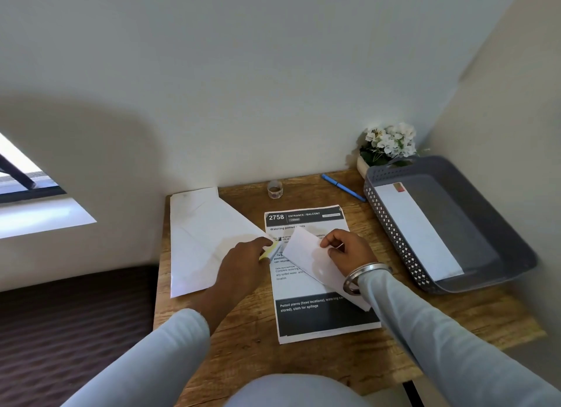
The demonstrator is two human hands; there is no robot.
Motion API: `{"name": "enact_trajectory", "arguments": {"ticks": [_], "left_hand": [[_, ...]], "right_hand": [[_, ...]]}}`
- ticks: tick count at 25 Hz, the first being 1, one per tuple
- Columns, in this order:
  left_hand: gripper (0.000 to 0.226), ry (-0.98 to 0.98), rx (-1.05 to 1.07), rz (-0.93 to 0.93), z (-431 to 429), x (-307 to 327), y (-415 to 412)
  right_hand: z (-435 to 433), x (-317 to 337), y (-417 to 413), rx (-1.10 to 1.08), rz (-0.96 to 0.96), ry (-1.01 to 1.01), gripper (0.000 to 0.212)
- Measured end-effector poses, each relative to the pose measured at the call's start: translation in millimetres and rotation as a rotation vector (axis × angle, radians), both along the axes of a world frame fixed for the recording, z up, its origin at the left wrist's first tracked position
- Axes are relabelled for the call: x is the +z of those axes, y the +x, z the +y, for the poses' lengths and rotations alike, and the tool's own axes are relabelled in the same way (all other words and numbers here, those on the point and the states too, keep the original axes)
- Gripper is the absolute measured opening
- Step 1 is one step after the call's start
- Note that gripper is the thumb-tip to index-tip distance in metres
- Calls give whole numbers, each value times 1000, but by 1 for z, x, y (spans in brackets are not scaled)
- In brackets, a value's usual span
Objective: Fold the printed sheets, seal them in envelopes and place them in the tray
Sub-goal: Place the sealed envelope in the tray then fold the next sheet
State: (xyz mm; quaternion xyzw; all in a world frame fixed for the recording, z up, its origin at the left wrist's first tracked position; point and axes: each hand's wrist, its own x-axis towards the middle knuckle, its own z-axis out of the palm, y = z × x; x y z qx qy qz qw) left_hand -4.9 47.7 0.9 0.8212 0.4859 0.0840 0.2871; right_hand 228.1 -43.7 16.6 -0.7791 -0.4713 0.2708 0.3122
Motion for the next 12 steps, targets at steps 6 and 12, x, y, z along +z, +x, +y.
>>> {"name": "enact_trajectory", "arguments": {"ticks": [6,12], "left_hand": [[41,40,27,64,-8,0,6],[37,93,39,78,-7,-4,22]], "right_hand": [[-1,-4,0,-39,50,42,32],[0,-2,-1,-116,73,96,28]]}}
